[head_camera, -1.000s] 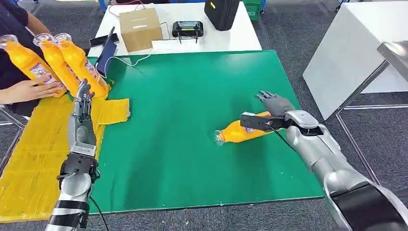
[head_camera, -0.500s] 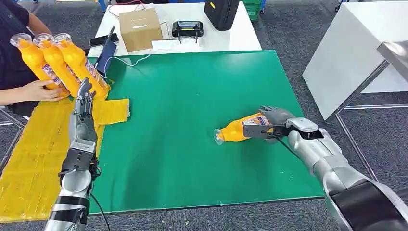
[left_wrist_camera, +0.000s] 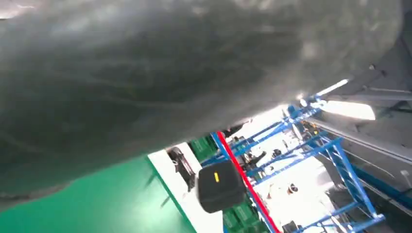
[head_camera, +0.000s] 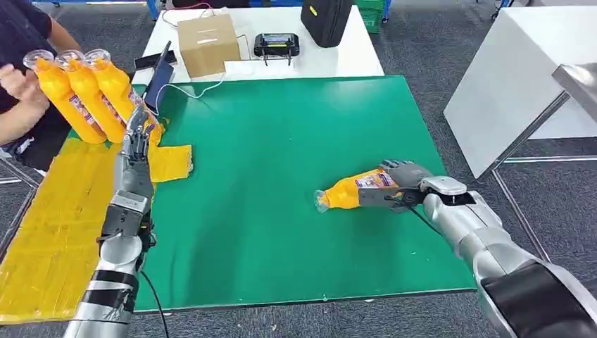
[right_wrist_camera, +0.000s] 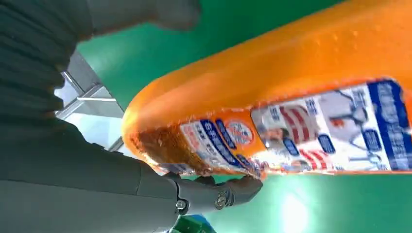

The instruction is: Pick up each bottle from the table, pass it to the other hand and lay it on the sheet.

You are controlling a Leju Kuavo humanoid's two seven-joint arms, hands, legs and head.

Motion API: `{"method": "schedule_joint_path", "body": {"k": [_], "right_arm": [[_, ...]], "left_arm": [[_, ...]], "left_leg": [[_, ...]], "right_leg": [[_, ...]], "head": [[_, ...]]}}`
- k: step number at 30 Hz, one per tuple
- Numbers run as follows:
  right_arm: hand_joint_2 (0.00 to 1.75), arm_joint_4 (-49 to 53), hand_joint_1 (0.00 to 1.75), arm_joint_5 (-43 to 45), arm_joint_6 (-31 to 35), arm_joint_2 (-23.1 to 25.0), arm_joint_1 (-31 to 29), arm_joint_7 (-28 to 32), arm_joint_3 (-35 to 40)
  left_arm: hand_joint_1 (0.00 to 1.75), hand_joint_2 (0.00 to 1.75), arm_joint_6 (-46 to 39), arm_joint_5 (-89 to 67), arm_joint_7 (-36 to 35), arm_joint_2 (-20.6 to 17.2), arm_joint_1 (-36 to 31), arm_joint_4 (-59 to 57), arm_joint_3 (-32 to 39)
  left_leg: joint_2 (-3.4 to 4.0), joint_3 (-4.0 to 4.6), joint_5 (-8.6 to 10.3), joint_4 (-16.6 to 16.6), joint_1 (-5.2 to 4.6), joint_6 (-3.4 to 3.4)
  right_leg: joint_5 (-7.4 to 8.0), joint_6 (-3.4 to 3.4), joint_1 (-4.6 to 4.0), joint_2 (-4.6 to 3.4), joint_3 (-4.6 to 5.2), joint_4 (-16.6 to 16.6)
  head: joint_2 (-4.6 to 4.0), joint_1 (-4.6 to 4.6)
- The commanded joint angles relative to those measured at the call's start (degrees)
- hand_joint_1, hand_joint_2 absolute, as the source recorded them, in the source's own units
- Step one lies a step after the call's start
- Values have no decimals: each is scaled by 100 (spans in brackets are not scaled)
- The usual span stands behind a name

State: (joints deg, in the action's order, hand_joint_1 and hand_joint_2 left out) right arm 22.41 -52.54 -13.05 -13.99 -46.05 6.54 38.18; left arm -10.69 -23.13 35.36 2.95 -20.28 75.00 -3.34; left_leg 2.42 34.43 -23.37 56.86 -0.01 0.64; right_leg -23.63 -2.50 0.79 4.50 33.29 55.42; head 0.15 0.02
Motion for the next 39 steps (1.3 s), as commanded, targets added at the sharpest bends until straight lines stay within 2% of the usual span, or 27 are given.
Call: {"method": "schedule_joint_path", "body": {"k": [1, 3, 5, 7, 8, 11, 12, 14, 15, 19, 20, 23, 24, 25, 27, 28, 29, 30, 31, 32, 33, 34, 35, 36, 37, 38, 39], "right_arm": [[175, -778, 175, 14, -228, -156, 940, 22, 266], [175, -753, 175, -23, -381, -206, 874, 89, 311], [175, -737, 175, -58, -453, -219, 886, 107, 343], [175, -736, 175, -58, -442, -217, 899, 107, 344], [175, -736, 175, -58, -442, -217, 899, 107, 344], [175, -734, 175, -59, -433, -211, 911, 107, 345], [175, -734, 175, -59, -433, -211, 911, 107, 345], [175, -739, 175, -71, -455, -214, 928, 104, 357], [175, -733, 175, -106, -482, -228, 959, 129, 394], [175, -748, 175, -162, -483, -234, 1053, 139, 452], [175, -749, 175, -161, -460, -228, 1073, 124, 448], [175, -755, 175, 2, -254, -66, 1060, -125, 216], [175, -743, 175, 114, -46, 81, 1001, -168, 76], [175, -726, 175, 328, 186, 381, 862, -206, -170], [175, -691, 175, 942, 661, 1562, 308, -540, -844], [175, -664, 175, 1102, 799, 2122, -30, -678, -1008], [175, -559, 175, 1388, 1134, 2679, -353, -546, -1293], [175, -396, 175, 1807, 1472, 3276, -713, -339, -1642], [175, -259, 175, 1993, 1431, 3399, -871, -629, -1436], [175, -104, 175, 2306, 1414, 3399, -897, -861, -1113], [175, -168, 175, 2347, 1441, 3387, -895, -825, -1098], [175, -174, 175, 2355, 1463, 3316, -839, -750, -1092], [175, 162, 175, 3008, 1732, 3399, -820, 327, -1326], [175, 665, 175, 3647, 1848, 3399, -819, 421, -967], [175, 1164, 175, 4224, 2044, 3399, -839, 359, -542], [175, 1610, 175, 4713, 2344, 3399, -963, 242, 19], [175, 1923, 175, 4973, 2496, 3399, -1048, 138, 324]], "left_arm": [[0, 0, 14, 157, 78, -7, -619, -1003, -336], [0, 0, 57, 220, 114, -24, -639, -1052, -331], [0, 0, 92, 235, 133, -23, -663, -1104, -361], [0, 0, 93, 235, 133, -12, -667, -1105, -367], [0, 0, 93, 235, 133, -12, -667, -1105, -367], [0, 0, 94, 235, 133, -8, -669, -1106, -370], [0, 0, 94, 235, 133, -8, -669, -1106, -370], [0, 0, 97, 247, 143, -11, -678, -1125, -374], [0, 0, 103, 261, 158, -10, -694, -1144, -386], [0, 0, 114, 302, 181, -4, -755, -1202, -391], [0, 0, 116, 307, 182, -1, -764, -1207, -391], [0, 0, 93, 328, 180, -22, -713, -1170, -362], [0, 0, 60, 344, 160, -66, -629, -1094, -309], [0, 0, 42, 433, 93, -164, -483, -1005, -168], [0, 0, 307, 832, 43, -644, -14, -782, 414], [0, 0, 537, 1005, 162, -858, 154, -784, 779], [0, 0, 717, 1219, 271, -1024, 321, -790, 1218], [0, 0, 1100, 1364, 387, -1153, 430, -804, 1718], [0, 0, 1379, 1196, 405, -1104, 370, -811, 2031], [0, 0, 1541, 1015, 365, -998, 301, -771, 2229], [0, 0, 1571, 939, 335, -925, 264, -739, 2263], [0, 0, 1572, 895, 313, -874, 242, -716, 2251], [0, 0, 1579, 896, 208, -854, 296, -631, 2328], [0, 0, 1675, 971, 150, -862, 336, -579, 2388], [0, 0, 1744, 1014, 135, -865, 341, -558, 2441], [0, 0, 1877, 1081, 177, -848, 303, -564, 2501], [0, 0, 1954, 1119, 229, -830, 269, -569, 2531]], "left_leg": [[-83, -51, -2, -18, 26, -6], [-75, -79, -12, -22, 26, -2], [-68, -115, -34, -13, 24, 0], [-78, -117, -23, -24, 26, 0], [-58, -131, -35, -13, 28, 1], [-43, -143, -42, -7, 27, 6], [-67, -137, -32, -16, 26, 5], [-66, -137, -33, -16, 27, 5], [-47, -149, -43, -7, 27, 7], [-79, -136, -30, -20, 29, 8], [-62, -150, -39, -13, 29, 10], [-68, -150, -37, -14, 30, 10], [-75, -145, -28, -26, 30, 8], [-48, -160, -43, -12, 29, 11], [-39, -156, -38, -25, 27, 10], [31, -174, -53, -19, 23, 9], [135, -160, -49, -47, 14, 0], [86, -154, -51, -31, 14, 1], [142, -170, -70, -9, 27, 1], [259, -119, -96, 0, 16, -24], [271, -74, -85, 0, 20, -37], [295, -72, -86, -3, 21, -49], [308, -48, -79, 2, 31, -57], [240, -54, -38, -12, 25, -59], [185, -49, -9, -6, 24, -62], [133, -3, 13, 2, 26, -63], [99, 17, 7, 13, 34, -65]], "right_leg": [[-10, 19, -15, 30, -82, -38], [-18, 9, -11, 12, -117, -50], [-22, 5, -10, 20, -153, -46], [-16, 6, -9, 15, -157, -68], [-25, 4, -10, 16, -168, -60], [-28, -1, -10, 14, -187, -62], [-25, 2, -9, 20, -185, -71], [-23, 1, -10, 14, -188, -76], [-29, -2, -10, 15, -197, -67], [-21, 2, -12, 20, -192, -84], [-27, -1, -11, 24, -200, -76], [-27, -2, -13, 23, -204, -80], [-20, 1, -12, 15, -199, -90], [-28, -4, -11, 10, -209, -78], [-18, 1, -10, -20, -201, -84], [-17, -1, -6, -72, -200, -71], [15, 9, 0, -187, -219, -72], [-1, 5, 1, -155, -224, -56], [-2, 5, -13, -174, -234, -38], [10, 31, -4, -305, -185, 15], [22, 42, -14, -324, -148, 16], [24, 53, -15, -317, -126, 21], [30, 71, -26, -348, -82, 30], [31, 69, -21, -262, -47, 23], [12, 71, -17, -225, -30, 38], [14, 64, -19, -163, 3, 47], [4, 66, -27, -141, 10, 60]], "head": [[0, 4], [0, 15], [0, -24], [0, -13], [0, -20], [0, -18], [0, -17], [0, -20], [0, -20], [0, -20], [0, -17], [0, -17], [0, -20], [0, -20], [0, -17], [0, -15], [0, -13], [0, -4], [0, 15], [0, 26], [0, 27], [0, 0], [0, -20], [0, -39], [0, -44], [0, -37], [0, -35]]}}
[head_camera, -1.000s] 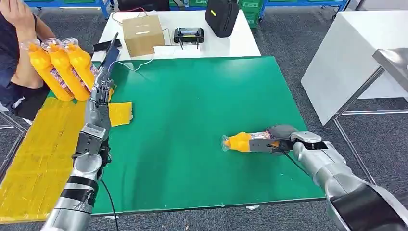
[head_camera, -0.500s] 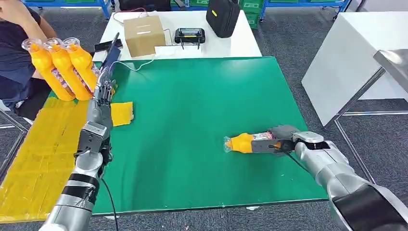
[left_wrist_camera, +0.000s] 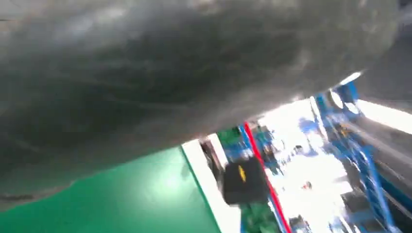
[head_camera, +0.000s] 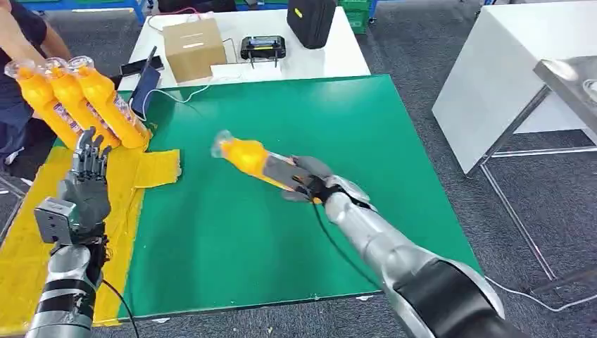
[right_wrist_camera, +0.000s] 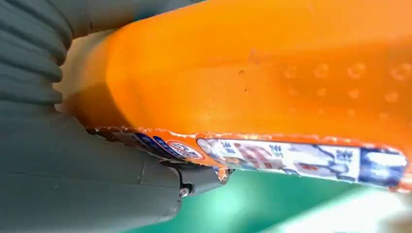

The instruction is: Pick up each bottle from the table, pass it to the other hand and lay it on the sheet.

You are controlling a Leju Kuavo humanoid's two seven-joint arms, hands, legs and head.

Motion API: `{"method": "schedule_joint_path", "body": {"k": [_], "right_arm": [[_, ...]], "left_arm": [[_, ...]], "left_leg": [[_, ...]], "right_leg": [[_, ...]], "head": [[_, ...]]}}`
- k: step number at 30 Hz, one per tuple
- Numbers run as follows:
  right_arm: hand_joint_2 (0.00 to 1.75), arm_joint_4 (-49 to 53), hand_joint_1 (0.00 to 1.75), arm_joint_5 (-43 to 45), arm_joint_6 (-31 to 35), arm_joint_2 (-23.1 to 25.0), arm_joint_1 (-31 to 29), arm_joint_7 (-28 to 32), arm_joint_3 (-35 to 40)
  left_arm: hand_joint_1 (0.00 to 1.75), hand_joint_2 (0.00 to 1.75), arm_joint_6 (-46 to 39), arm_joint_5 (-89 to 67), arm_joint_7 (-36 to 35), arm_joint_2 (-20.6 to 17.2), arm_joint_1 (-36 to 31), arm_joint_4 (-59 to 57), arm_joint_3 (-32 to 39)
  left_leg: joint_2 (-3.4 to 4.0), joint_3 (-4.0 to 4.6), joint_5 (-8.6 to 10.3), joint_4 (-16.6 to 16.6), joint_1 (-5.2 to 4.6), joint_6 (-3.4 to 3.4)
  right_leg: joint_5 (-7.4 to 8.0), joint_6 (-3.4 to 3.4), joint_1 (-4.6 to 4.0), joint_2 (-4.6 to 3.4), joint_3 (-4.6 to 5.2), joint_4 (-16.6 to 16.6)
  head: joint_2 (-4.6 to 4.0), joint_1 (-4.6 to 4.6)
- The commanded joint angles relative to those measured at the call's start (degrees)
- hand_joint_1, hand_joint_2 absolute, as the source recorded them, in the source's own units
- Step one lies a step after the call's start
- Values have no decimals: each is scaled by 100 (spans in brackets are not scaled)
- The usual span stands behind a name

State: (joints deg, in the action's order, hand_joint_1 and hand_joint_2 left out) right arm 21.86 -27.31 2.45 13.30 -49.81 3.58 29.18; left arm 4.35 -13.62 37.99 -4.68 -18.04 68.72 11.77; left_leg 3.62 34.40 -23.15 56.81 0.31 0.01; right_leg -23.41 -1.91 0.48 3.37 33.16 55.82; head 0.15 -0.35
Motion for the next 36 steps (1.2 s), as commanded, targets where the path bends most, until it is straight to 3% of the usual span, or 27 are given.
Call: {"method": "schedule_joint_path", "body": {"k": [1, 5, 6, 9, 12, 17, 20, 23, 24, 26, 27, 31, 32, 36], "right_arm": [[175, 2166, 175, 2661, 1053, 670, -772, 308, 1487], [175, 2248, 175, 3119, 1310, 670, -1033, 157, 2342], [175, 2243, 175, 3120, 1303, 670, -1011, 160, 2365], [175, 2002, 175, 3223, 1378, 670, -1040, 293, 2645], [175, 1837, 175, 2759, 1198, 670, -736, 570, 2090], [175, 2057, 175, 2448, 1107, 576, -563, 481, 1838], [175, 3386, 175, 1772, 759, -669, 634, 402, 1172], [175, 3930, 175, 1231, 325, -1484, 1804, 957, 266], [175, 3926, 175, 1106, 219, -1481, 1955, 1015, 129], [175, 3812, 175, 826, 72, -1264, 2028, 1021, 68], [175, 3705, 175, 730, 24, -1139, 1976, 970, 143], [175, 3286, 175, 446, -9, -689, 1881, 765, 544], [175, 3196, 175, 411, 12, -629, 1883, 749, 612], [175, 2971, 175, 338, 46, -502, 1853, 746, 758]], "left_arm": [[0, 0, 486, 158, 8, -41, 9, 50, 1020], [0, 0, 657, 161, 96, 49, -147, -98, 925], [0, 175, 656, 161, 95, 58, -152, -99, 920], [0, 175, 669, 159, 104, 77, -172, -144, 898], [0, 175, 726, 188, 41, 284, 147, 353, 755], [0, 175, 794, 263, -85, 375, 304, 596, 702], [0, 175, 472, -88, -440, 1199, 1129, 1803, -77], [0, 175, -439, -117, -695, 1345, 906, 1644, -1422], [0, 175, -526, 17, -777, 1280, 776, 1500, -1598], [0, 175, -580, 254, -776, 1153, 704, 1399, -1687], [0, 175, -501, 359, -767, 1117, 723, 1417, -1660], [0, 175, -280, 457, -738, 1101, 811, 1528, -1532], [0, 175, -241, 464, -740, 1112, 807, 1524, -1526], [0, 175, -70, 494, -765, 1145, 810, 1495, -1586]], "left_leg": [[-59, 38, -14, 29, 10, -11], [-72, 101, 12, 10, 10, -12], [-91, 86, 7, 8, 14, -12], [-112, 73, 7, 4, 16, -12], [-104, 83, 15, -2, 6, -10], [-100, 94, 18, -1, 2, -10], [-124, 71, 15, -14, 7, -6], [-216, 53, 23, -26, 13, 5], [-205, 69, 26, -14, 5, 2], [-283, 68, 17, 3, 10, 12], [-258, 95, 20, 5, 0, 7], [-140, 97, -10, 9, -22, 23], [-115, 113, 1, 5, -25, 25], [-123, 95, -1, 4, -19, 22]], "right_leg": [[-28, 10, -8, 1, 29, 32], [-9, 9, -15, 30, 78, 25], [-17, 10, -15, 33, 58, 18], [-22, 12, -14, 44, 40, 12], [-11, 8, -13, 53, 52, 4], [-7, 8, -11, 58, 63, 5], [-11, 4, -12, 69, 27, -18], [-22, -6, -13, 154, -25, -53], [-19, -4, -7, 165, 4, -48], [-35, -10, -6, 221, -14, -53], [-30, -17, 2, 211, 45, -40], [0, -42, 22, 77, 26, -23], [16, -38, 16, 75, 46, -31], [7, -26, 13, 66, 41, -27]], "head": [[0, 7], [0, 4], [0, 2], [0, 6], [0, 4], [0, 4], [0, 4], [0, -4], [0, 0], [0, 9], [0, 15], [0, 22], [0, 26], [0, 22]]}}
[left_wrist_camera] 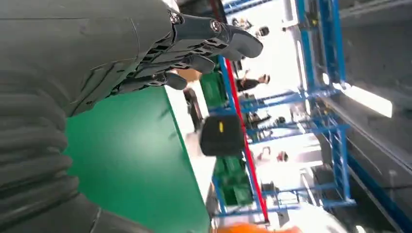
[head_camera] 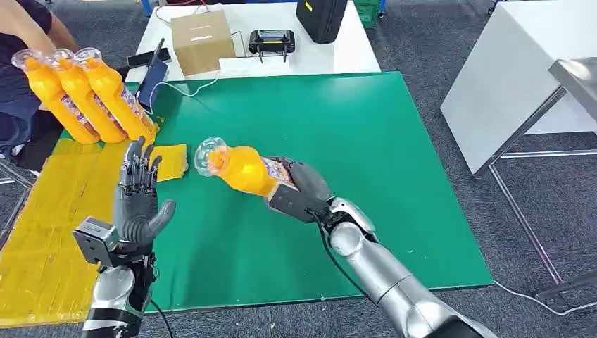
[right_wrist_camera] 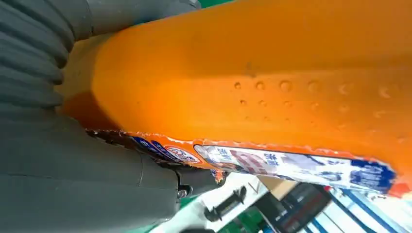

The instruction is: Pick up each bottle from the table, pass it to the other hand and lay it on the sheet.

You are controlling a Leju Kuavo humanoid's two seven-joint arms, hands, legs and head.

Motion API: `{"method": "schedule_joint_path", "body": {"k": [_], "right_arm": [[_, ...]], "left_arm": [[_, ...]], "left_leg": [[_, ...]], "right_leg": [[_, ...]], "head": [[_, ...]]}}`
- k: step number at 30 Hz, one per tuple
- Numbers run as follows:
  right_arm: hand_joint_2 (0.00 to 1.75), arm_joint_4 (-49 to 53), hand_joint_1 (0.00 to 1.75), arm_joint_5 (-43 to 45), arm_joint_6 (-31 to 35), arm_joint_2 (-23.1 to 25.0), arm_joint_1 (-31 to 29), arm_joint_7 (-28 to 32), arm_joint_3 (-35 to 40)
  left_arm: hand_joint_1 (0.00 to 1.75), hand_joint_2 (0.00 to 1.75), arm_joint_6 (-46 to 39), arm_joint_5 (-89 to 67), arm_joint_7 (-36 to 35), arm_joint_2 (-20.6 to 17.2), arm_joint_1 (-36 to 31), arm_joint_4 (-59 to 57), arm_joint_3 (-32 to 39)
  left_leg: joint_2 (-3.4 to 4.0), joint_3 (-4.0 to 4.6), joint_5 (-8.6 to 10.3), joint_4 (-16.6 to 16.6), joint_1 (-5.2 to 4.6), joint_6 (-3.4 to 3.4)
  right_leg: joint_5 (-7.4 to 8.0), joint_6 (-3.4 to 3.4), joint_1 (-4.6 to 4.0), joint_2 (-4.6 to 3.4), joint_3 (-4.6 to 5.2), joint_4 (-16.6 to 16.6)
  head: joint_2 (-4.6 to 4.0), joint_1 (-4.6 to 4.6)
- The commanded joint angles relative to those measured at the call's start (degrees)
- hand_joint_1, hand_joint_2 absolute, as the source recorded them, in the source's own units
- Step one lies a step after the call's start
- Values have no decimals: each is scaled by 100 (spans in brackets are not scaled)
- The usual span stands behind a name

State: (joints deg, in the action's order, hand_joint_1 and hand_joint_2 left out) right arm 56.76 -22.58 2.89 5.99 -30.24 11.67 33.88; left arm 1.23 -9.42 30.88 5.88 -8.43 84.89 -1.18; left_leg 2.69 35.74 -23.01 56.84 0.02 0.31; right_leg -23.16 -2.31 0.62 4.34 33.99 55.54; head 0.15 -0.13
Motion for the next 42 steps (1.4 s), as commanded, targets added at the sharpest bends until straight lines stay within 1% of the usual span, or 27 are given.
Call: {"method": "schedule_joint_path", "body": {"k": [1, 3, 4, 7, 11, 12, 13, 15, 16, 18, 20, 21, 22, 24, 25, 28, 29, 30, 31, 32, 33, 34, 35, 36, 38, 40, 42], "right_arm": [[175, -538, 175, -133, 13, 243, -123, -56, 289], [175, -519, 175, -121, 15, 246, -151, -45, 280], [175, -499, 175, -122, 7, 242, -168, -47, 281], [175, -493, 175, -122, 7, 241, -179, -47, 279], [175, -495, 175, -122, 6, 230, -176, -47, 276], [175, -464, 175, -113, -1, 231, -171, -42, 267], [175, -434, 175, -110, -13, 247, -179, -41, 274], [175, -360, 175, -87, -24, 287, -202, -31, 272], [175, -321, 175, -78, -22, 312, -210, -32, 273], [175, -293, 175, -57, -47, 387, -270, -45, 308], [175, -340, 175, -40, -71, 468, -325, -72, 360], [175, -359, 175, -40, -72, 502, -345, -83, 380], [175, -393, 175, -37, -76, 535, -372, -92, 403], [175, -519, 175, -12, -73, 648, -463, -100, 455], [175, -547, 175, 0, -68, 695, -497, -108, 473], [175, -547, 175, 0, -68, 695, -497, -108, 473], [175, -547, 175, 0, -68, 695, -497, -108, 473], [175, -547, 175, 0, -68, 695, -497, -108, 473], [175, -553, 175, 0, -68, 685, -495, -108, 471], [175, -553, 175, 0, -68, 685, -495, -108, 471], [175, -553, 175, 0, -68, 685, -495, -108, 471], [175, -553, 175, 0, -68, 685, -495, -108, 471], [175, -553, 175, 0, -68, 685, -495, -108, 471], [175, -562, 175, 2, -70, 685, -501, -107, 477], [175, -647, 175, 7, -89, 791, -573, -118, 550], [175, -729, 175, -5, -110, 928, -608, -123, 626], [175, -873, 175, 3, -131, 1036, -649, -124, 698]], "left_arm": [[0, 175, 272, 68, -54, 115, -130, -113, -338], [0, 175, 288, 57, -54, 144, -98, -82, -399], [0, 175, 291, 55, -54, 150, -93, -73, -421], [0, 175, 292, 54, -54, 152, -94, -72, -423], [0, 175, 291, 56, -54, 142, -98, -69, -413], [0, 175, 293, 55, -54, 137, -99, -71, -413], [0, 175, 294, 56, -54, 145, -95, -78, -423], [0, 175, 299, 48, -58, 148, -91, -104, -440], [0, 175, 313, 52, -70, 152, -93, -133, -444], [0, 175, 328, 55, -75, 161, -114, -180, -445], [0, 175, 385, 75, -80, 172, -118, -184, -467], [0, 175, 402, 69, -80, 173, -112, -176, -489], [0, 175, 421, 62, -85, 171, -108, -178, -514], [0, 175, 422, 53, -94, 190, -116, -214, -561], [0, 175, 425, 52, -95, 201, -128, -235, -575], [0, 175, 425, 52, -95, 201, -128, -235, -575], [0, 175, 425, 52, -95, 201, -128, -235, -575], [0, 175, 425, 52, -95, 201, -128, -235, -575], [0, 175, 425, 52, -95, 197, -130, -235, -572], [0, 175, 425, 52, -95, 197, -130, -235, -572], [0, 175, 425, 52, -95, 197, -130, -235, -572], [0, 175, 425, 52, -95, 197, -130, -235, -572], [0, 175, 425, 52, -95, 197, -130, -235, -572], [0, 175, 429, 51, -97, 194, -133, -238, -571], [0, 175, 462, 51, -105, 207, -144, -262, -587], [0, 175, 470, 50, -105, 224, -178, -277, -608], [0, 175, 487, 35, -107, 222, -199, -287, -638]], "left_leg": [[-20, -22, -7, 0, 11, -6], [-39, -59, -28, 10, 20, -9], [-19, -20, -6, -1, 12, -3], [-22, -29, -13, 5, 16, -3], [-15, -14, -2, -2, 9, -3], [-24, -25, -9, 1, 12, -5], [-18, -14, -2, -2, 10, -4], [-26, -36, -16, 5, 14, -7], [-21, -20, -6, 0, 10, -5], [-17, -20, -7, 1, 10, -5], [-20, -36, -16, 5, 14, -8], [-25, -36, -19, 10, 16, -7], [-13, -14, -5, 1, 9, -4], [-19, -33, -13, 3, 13, -5], [-31, -60, -28, 8, 20, -8], [-16, -24, -7, 0, 9, -3], [-17, -33, -13, 2, 14, -5], [-19, -18, -2, -4, 10, -4], [-30, -31, -10, 2, 14, -5], [-19, -14, -1, -3, 9, -3], [-23, -27, -8, -1, 12, -5], [-15, -12, -1, -3, 9, -3], [-23, -29, -9, -1, 13, -5], [-20, -17, -3, -2, 10, -4], [-20, -18, -3, -3, 9, -4], [-26, -45, -16, 1, 15, -7], [-13, -13, -3, -1, 9, -4]], "right_leg": [[-12, 10, -1, -21, -25, 0], [-32, 19, -2, -55, -65, 9], [-10, 7, -5, -22, -23, 1], [-17, 9, -2, -35, -33, 6], [-8, 9, 2, -19, -18, 1], [-15, 11, 2, -26, -32, 3], [-8, 9, 2, -16, -20, 1], [-21, 15, 3, -40, -41, 8], [-12, 11, 2, -25, -25, 4], [-12, 12, 3, -29, -23, 6], [-20, 16, 2, -47, -36, 11], [-23, 16, 1, -46, -41, 11], [-9, 9, 2, -27, -15, 7], [-17, 12, 1, -41, -34, 7], [-31, 19, 1, -66, -62, 11], [-11, 9, 4, -32, -25, 4], [-15, 12, 1, -44, -35, 4], [-9, 9, 3, -21, -21, 1], [-17, 12, 2, -27, -37, 4], [-8, 8, 3, -15, -18, 2], [-13, 11, 2, -28, -31, 3], [-6, 8, 2, -17, -17, 1], [-14, 12, 2, -31, -33, 3], [-10, 9, 3, -21, -22, 2], [-10, 10, 3, -21, -22, 2], [-22, 16, 3, -48, -47, 6], [-8, 9, 2, -24, -14, 5]], "head": [[0, 0], [0, 0], [0, 0], [0, 0], [0, 2], [0, 2], [0, 2], [0, 2], [0, 2], [0, 2], [0, 2], [0, 0], [0, 0], [0, 2], [0, 0], [0, 0], [0, 2], [0, 2], [0, 2], [0, 2], [0, 2], [0, 2], [0, 0], [0, 2], [0, 2], [0, 2], [0, 2]]}}
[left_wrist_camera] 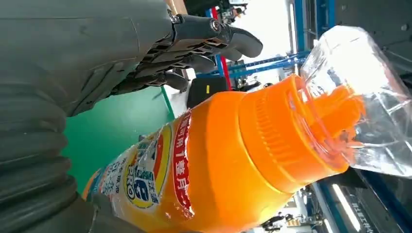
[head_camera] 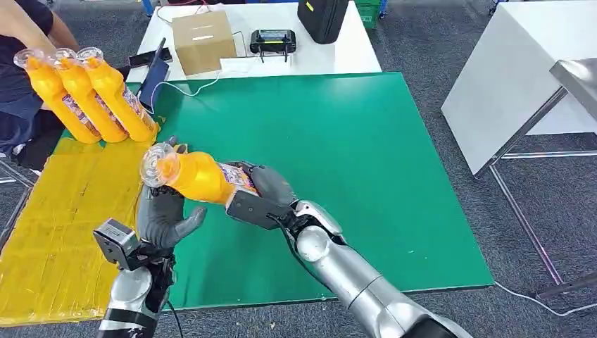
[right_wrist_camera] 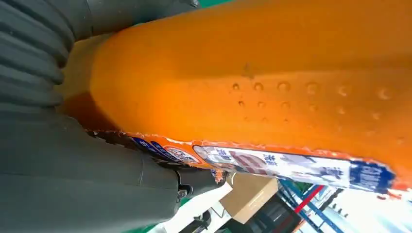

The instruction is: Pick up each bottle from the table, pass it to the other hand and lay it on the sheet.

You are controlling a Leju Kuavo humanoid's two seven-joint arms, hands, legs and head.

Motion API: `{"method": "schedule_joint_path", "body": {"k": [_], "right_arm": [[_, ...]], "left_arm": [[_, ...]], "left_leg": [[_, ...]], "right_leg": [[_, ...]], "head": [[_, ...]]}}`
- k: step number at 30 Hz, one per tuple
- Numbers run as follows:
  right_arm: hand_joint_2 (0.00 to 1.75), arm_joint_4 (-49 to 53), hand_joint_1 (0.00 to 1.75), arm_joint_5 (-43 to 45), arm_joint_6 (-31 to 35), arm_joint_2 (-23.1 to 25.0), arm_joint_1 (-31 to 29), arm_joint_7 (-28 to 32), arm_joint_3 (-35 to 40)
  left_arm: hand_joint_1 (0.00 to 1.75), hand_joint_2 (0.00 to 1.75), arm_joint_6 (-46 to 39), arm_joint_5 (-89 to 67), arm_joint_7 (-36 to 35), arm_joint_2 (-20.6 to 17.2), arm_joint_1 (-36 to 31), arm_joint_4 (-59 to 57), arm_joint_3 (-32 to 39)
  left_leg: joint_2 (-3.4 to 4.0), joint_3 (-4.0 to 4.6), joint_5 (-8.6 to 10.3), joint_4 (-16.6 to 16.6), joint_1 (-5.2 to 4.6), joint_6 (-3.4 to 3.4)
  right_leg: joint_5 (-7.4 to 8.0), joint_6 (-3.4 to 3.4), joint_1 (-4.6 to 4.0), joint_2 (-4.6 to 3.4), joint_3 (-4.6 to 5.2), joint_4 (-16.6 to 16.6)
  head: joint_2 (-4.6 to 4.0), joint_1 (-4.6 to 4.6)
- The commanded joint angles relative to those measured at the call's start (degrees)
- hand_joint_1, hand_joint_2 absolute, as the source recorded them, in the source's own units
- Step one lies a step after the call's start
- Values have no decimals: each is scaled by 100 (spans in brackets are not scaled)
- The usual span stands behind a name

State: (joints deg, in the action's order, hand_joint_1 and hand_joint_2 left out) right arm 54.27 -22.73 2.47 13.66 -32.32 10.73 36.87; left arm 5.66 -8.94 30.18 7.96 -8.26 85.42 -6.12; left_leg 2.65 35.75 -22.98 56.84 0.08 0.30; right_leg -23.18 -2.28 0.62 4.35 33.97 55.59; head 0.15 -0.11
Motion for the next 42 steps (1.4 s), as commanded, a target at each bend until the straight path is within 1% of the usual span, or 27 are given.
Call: {"method": "schedule_joint_path", "body": {"k": [1, 2, 5, 6, 7, 8, 11, 12, 13, 14, 15, 16, 17, 18, 19, 21, 22, 23, 25, 29, 30, 31, 32, 34, 37, 38, 42], "right_arm": [[175, -643, 175, 8, -93, 328, -422, -47, 434], [175, -762, 175, 9, -89, 407, -454, -49, 495], [175, -894, 175, 0, -97, 548, -465, -49, 639], [175, -962, 175, -4, -100, 603, -466, -46, 723], [175, -1004, 175, 9, -127, 634, -465, -48, 801], [175, -1012, 175, 43, -123, 634, -452, -99, 982], [175, -1061, 175, 408, -20, 634, -458, -226, 1498], [175, -1076, 175, 465, -10, 634, -472, -254, 1633], [175, -1073, 175, 630, 28, 634, -489, -309, 1848], [175, -1080, 175, 729, 59, 634, -509, -356, 2030], [175, -1079, 175, 903, 100, 634, -542, -394, 2217], [175, -1071, 175, 998, 126, 634, -563, -413, 2368], [175, -1059, 175, 1016, 134, 634, -560, -421, 2406], [175, -1055, 175, 1044, 135, 634, -567, -434, 2473], [175, -1043, 175, 1071, 145, 634, -566, -450, 2551], [175, -1043, 175, 1071, 145, 634, -566, -450, 2551], [175, -1043, 175, 1071, 145, 634, -566, -450, 2551], [175, -1043, 175, 1071, 145, 634, -566, -450, 2551], [175, -1106, 175, 1255, 197, 634, -635, -467, 2745], [175, -1240, 175, 1432, 295, 634, -711, -431, 2877], [175, -1265, 175, 1460, 317, 634, -725, -412, 2899], [175, -1287, 175, 1472, 336, 634, -734, -401, 2900], [175, -1306, 175, 1478, 354, 634, -738, -392, 2893], [175, -1359, 175, 1459, 403, 634, -746, -364, 2858], [175, -1481, 175, 1393, 485, 634, -775, -305, 2716], [175, -1536, 175, 1305, 538, 634, -799, -251, 2602], [175, -1582, 175, 1291, 529, 634, -834, -237, 2542]], "left_arm": [[0, 175, 44, -13, -38, 21, -222, -340, -149], [0, 175, 41, -37, -39, 22, -244, -370, -161], [0, 175, 19, -89, -43, 37, -274, -426, -183], [0, 175, 1, -123, -42, 41, -288, -454, -195], [0, 175, -15, -141, -38, 48, -293, -461, -192], [0, 175, -65, -223, -35, 53, -310, -474, -212], [0, 175, -206, -439, -102, 60, -396, -583, -262], [0, 175, -207, -445, -104, 70, -416, -614, -269], [0, 175, -215, -488, -120, 63, -453, -669, -297], [0, 175, -239, -535, -134, 64, -478, -709, -317], [0, 175, -271, -602, -123, 48, -501, -733, -343], [0, 175, -294, -613, -121, 56, -514, -744, -335], [45, 175, -294, -613, -121, 61, -515, -743, -336], [175, 175, -301, -615, -115, 66, -515, -735, -333], [175, 175, -303, -617, -114, 65, -514, -729, -331], [175, 175, -303, -617, -114, 65, -514, -729, -331], [175, 175, -303, -617, -114, 65, -514, -729, -331], [175, 175, -303, -617, -114, 65, -514, -729, -331], [175, 175, -310, -631, -90, 48, -503, -724, -315], [175, 175, -303, -648, -50, 30, -504, -725, -290], [175, 175, -297, -652, -35, 27, -505, -726, -280], [175, 175, -295, -653, -25, 22, -503, -726, -268], [175, 175, -293, -653, -17, 17, -503, -723, -258], [175, 175, -287, -661, -2, -6, -500, -716, -241], [175, 175, -327, -692, 7, -91, -548, -762, -149], [175, 175, -459, -807, 45, -128, -583, -788, -75], [175, 175, -447, -789, 31, -157, -611, -808, -35]], "left_leg": [[-9, -25, -11, 1, 5, -5], [-9, -18, -5, -3, 3, -3], [-15, -31, -12, 0, 7, -5], [-14, -21, -6, -2, 4, -3], [-19, -35, -16, 5, 9, -5], [-8, -15, -3, -4, 3, -2], [-19, -34, -11, -4, 7, -3], [-13, -18, -5, -3, 4, -2], [-20, -31, -11, -1, 6, -4], [-11, -19, -5, -3, 4, -2], [-18, -33, -12, -1, 8, -4], [-19, -24, -9, 0, 5, -4], [-25, -32, -14, 4, 9, -6], [-19, -22, -7, -2, 5, -5], [-24, -29, -11, -1, 8, -6], [-18, -18, -5, -3, 6, -4], [-27, -35, -15, 1, 10, -6], [-21, -22, -6, -4, 5, -4], [-30, -28, -11, 1, 8, -5], [-17, -15, -3, -3, 4, -2], [-27, -29, -9, -1, 7, -3], [-23, -19, -4, -2, 6, -3], [-31, -32, -9, -3, 8, -4], [-21, -16, -3, -3, 4, -3], [-31, -31, -9, -3, 8, -5], [-20, -14, -3, -2, 6, -3], [-29, -28, -8, -1, 10, -6]], "right_leg": [[-10, 8, 1, -36, -22, 2], [-6, 6, 2, -25, -16, -1], [-12, 9, 0, -34, -28, 0], [-8, 6, 1, -23, -19, -1], [-17, 10, 0, -39, -35, 2], [-4, 5, 1, -21, -12, -3], [-13, 8, 2, -31, -33, -3], [-7, 6, 2, -21, -17, -2], [-13, 9, 3, -30, -31, 0], [-6, 6, 2, -23, -18, -3], [-13, 10, 1, -34, -33, -2], [-12, 8, 3, -26, -25, 1], [-17, 11, 1, -33, -33, 4], [-11, 9, 2, -24, -21, 0], [-15, 11, 0, -29, -30, 0], [-9, 7, 0, -17, -19, -3], [-19, 10, -1, -28, -37, 0], [-12, 7, 1, -18, -23, -2], [-17, 9, 0, -19, -31, -1], [-7, 6, 1, -14, -14, -3], [-15, 9, 1, -22, -30, -1], [-10, 7, 0, -14, -20, -2], [-15, 9, 1, -21, -33, -3], [-8, 6, 2, -13, -16, -3], [-16, 10, 1, -21, -33, -3], [-8, 6, 0, -11, -15, -3], [-15, 10, -1, -21, -29, -1]], "head": [[0, 0], [0, 0], [0, 0], [0, 0], [0, 0], [0, 2], [0, 0], [0, 0], [0, 0], [0, 0], [0, 0], [0, 0], [0, 2], [0, -2], [0, 0], [0, 0], [0, 0], [0, -2], [0, 0], [0, 0], [0, 0], [0, 0], [0, 0], [0, -2], [0, 0], [0, 0], [0, 0]]}}
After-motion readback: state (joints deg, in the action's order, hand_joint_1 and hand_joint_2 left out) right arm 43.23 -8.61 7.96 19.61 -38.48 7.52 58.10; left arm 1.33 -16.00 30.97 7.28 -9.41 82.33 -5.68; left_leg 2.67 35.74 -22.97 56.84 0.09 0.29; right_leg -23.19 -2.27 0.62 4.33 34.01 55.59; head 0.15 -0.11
